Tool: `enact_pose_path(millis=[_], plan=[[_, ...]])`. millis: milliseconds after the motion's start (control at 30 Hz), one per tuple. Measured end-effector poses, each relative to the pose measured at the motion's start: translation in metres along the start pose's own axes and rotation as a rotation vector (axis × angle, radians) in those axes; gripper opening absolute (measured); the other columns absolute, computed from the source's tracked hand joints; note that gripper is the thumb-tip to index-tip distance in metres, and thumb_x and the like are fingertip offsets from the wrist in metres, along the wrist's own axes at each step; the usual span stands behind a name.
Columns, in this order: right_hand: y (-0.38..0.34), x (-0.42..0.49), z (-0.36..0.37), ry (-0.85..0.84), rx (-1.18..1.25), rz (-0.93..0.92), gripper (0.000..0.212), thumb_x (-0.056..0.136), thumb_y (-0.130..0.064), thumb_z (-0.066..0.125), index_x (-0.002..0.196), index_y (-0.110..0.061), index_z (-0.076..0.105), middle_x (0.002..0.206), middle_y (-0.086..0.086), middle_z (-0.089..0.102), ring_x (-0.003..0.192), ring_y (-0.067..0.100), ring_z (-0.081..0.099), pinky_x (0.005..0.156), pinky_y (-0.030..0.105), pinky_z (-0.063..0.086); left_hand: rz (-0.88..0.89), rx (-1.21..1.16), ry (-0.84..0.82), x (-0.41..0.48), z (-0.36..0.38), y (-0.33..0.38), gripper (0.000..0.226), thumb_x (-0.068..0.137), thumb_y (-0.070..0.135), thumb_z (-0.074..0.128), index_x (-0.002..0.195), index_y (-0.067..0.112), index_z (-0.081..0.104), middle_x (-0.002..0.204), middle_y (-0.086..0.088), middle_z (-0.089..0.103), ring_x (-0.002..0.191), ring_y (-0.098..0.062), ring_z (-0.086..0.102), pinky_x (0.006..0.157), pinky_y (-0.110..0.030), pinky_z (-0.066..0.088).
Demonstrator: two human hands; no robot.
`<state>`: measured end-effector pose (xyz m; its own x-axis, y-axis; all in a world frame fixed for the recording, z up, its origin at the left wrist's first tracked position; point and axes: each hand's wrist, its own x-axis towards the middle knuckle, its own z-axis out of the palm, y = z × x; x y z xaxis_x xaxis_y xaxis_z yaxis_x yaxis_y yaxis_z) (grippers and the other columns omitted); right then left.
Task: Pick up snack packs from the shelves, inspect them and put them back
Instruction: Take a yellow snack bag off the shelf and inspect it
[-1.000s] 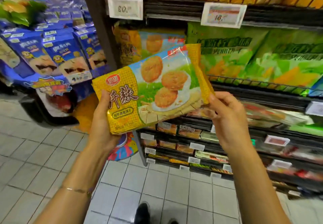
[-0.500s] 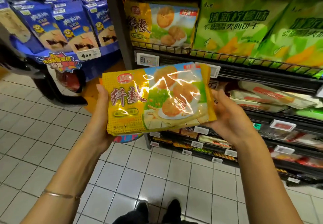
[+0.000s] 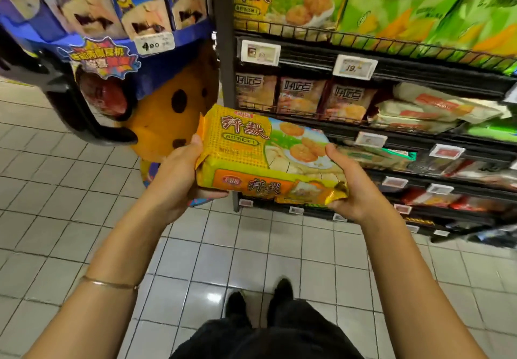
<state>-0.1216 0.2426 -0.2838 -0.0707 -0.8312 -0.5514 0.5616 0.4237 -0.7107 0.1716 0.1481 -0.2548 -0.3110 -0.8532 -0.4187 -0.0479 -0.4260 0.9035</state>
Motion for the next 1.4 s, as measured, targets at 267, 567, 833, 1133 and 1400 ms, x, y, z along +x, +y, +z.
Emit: enact_pose_path(millis=[267,567,833,1133,1400], plan=[[0.025,-0.042,-0.004,0.092,-0.163,-0.146,0.043,0.094,-0.048,0.065,0.131,-0.027,0.071,0.129,0.005,0.074,0.113,0.029,0.074,0.076,0.042,0.063,-0.229,-0.224,-0.268,-0.017,-0.025,-0.036,0.05,0.097,0.062,0.047,0.133,0.033,0.066,0.13,-0.006,0.074,0.111,-0.037,0.074,0.071,-0.057,0.063],[0.027,-0.048,0.018,0.046,-0.413,-0.301,0.067,0.07,-0.076,0.078,0.127,-0.041,0.068,0.126,-0.001,0.075,0.11,0.025,0.075,0.074,0.045,0.063,0.027,-0.187,-0.069,-0.02,-0.024,-0.055,0.077,0.078,0.066,0.069,0.141,0.023,0.057,0.125,-0.006,0.076,0.113,-0.028,0.074,0.087,-0.047,0.061],[0.033,-0.039,0.041,0.098,-0.337,-0.512,0.07,0.072,-0.073,0.08,0.122,-0.024,0.072,0.119,0.006,0.077,0.11,0.028,0.074,0.084,0.037,0.061,0.226,-0.271,-0.006,-0.023,-0.03,-0.056,0.112,0.056,0.074,0.089,0.145,0.019,0.05,0.127,-0.009,0.074,0.114,-0.031,0.073,0.084,-0.045,0.064],[0.035,-0.036,0.072,0.152,-0.097,-0.641,0.112,0.067,-0.07,0.085,0.141,0.005,0.048,0.13,0.028,0.066,0.116,0.042,0.067,0.099,0.057,0.056,0.32,-0.213,-0.074,-0.02,-0.028,-0.026,0.117,0.057,0.073,0.088,0.148,0.011,0.048,0.129,-0.011,0.073,0.118,-0.034,0.071,0.089,-0.048,0.062],[0.042,-0.026,0.07,0.018,0.431,-0.36,0.069,0.098,-0.068,0.047,0.133,-0.013,0.071,0.135,0.02,0.068,0.12,0.039,0.068,0.101,0.054,0.055,0.239,-0.647,-0.598,-0.028,-0.049,0.004,0.09,0.094,0.066,0.056,0.156,0.001,0.039,0.157,-0.024,0.046,0.147,-0.044,0.037,0.123,-0.065,0.02]])
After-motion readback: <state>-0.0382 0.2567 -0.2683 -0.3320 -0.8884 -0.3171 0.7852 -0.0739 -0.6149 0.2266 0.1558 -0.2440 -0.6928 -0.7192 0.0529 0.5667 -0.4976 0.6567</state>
